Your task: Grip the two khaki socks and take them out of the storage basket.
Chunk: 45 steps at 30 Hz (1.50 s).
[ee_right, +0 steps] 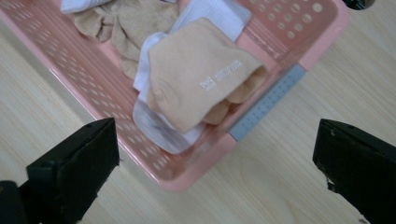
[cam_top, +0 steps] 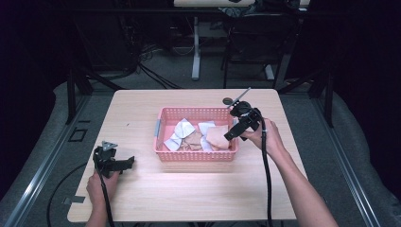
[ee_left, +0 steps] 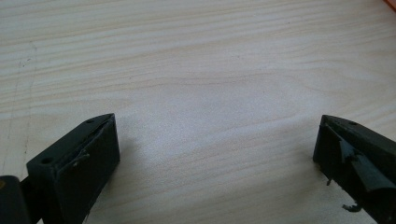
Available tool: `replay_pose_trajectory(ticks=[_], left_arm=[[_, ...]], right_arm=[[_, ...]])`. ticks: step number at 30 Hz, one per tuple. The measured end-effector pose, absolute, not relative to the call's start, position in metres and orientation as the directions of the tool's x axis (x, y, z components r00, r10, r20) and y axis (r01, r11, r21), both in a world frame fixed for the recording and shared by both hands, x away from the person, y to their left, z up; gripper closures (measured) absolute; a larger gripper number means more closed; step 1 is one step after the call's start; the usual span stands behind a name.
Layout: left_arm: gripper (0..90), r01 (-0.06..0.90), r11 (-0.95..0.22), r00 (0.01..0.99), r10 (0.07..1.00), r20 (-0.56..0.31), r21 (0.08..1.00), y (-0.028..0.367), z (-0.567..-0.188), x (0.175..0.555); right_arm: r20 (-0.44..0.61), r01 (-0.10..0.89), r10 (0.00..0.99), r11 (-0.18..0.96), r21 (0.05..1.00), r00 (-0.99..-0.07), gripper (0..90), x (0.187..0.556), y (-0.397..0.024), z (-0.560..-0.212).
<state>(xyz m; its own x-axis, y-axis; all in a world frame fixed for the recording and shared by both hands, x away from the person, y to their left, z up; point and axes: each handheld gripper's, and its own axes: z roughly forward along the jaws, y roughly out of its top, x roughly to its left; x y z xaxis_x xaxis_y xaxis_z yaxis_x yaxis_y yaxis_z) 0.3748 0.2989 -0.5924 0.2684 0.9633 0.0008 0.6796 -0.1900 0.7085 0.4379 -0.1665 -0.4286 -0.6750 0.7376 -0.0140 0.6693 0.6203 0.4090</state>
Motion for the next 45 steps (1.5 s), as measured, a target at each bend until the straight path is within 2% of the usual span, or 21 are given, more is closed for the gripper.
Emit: replay_pose_trajectory(ticks=[9,17,23,27,28,31,35,42,43,44,45], left_arm=[[0.3,0.680,-0.190,0.269,0.963,0.001,0.709,0.299,-0.592,0.375],[0.3,0.678,-0.192,0.271,0.963,0.002,0.709,0.299,-0.592,0.375],[0.3,0.679,-0.194,0.272,0.962,0.003,0.708,0.299,-0.592,0.375],[0.3,0.678,-0.192,0.271,0.963,0.002,0.709,0.299,-0.592,0.375],[0.2,0.678,-0.194,0.272,0.962,0.002,0.709,0.299,-0.592,0.375],[0.3,0.678,-0.194,0.272,0.962,0.003,0.709,0.299,-0.592,0.375],[0.3,0.678,-0.194,0.272,0.962,0.003,0.709,0.299,-0.592,0.375],[0.3,0.678,-0.193,0.271,0.962,0.002,0.709,0.299,-0.592,0.375],[0.3,0.678,-0.194,0.272,0.962,0.003,0.709,0.299,-0.592,0.375],[0.3,0.678,-0.194,0.272,0.962,0.003,0.709,0.299,-0.592,0.375],[0.2,0.678,-0.194,0.272,0.962,0.003,0.709,0.299,-0.592,0.375]], right_arm=[[0.004,0.667,0.715,0.650,0.366,-0.699,0.1,0.451,-0.131,-0.446],[-0.013,0.672,0.714,0.664,0.329,-0.700,1.8,0.458,-0.116,-0.461],[-0.013,0.684,0.713,0.677,0.272,-0.701,13.5,0.465,-0.108,-0.481],[-0.021,0.675,0.705,0.687,0.267,-0.709,15.5,0.464,-0.104,-0.488],[-0.050,0.665,0.696,0.702,0.256,-0.716,18.7,0.463,-0.101,-0.490],[-0.095,0.657,0.690,0.716,0.235,-0.718,20.8,0.461,-0.099,-0.495],[-0.124,0.662,0.695,0.715,0.224,-0.708,28.6,0.461,-0.097,-0.501],[-0.119,0.683,0.712,0.699,0.211,-0.692,55.4,0.464,-0.102,-0.500],[-0.119,0.683,0.712,0.699,0.211,-0.692,55.4,0.464,-0.102,-0.500],[-0.073,0.703,0.735,0.670,0.239,-0.674,64.8,0.465,-0.105,-0.499],[-0.063,0.706,0.736,0.667,0.238,-0.674,67.6,0.466,-0.107,-0.498]])
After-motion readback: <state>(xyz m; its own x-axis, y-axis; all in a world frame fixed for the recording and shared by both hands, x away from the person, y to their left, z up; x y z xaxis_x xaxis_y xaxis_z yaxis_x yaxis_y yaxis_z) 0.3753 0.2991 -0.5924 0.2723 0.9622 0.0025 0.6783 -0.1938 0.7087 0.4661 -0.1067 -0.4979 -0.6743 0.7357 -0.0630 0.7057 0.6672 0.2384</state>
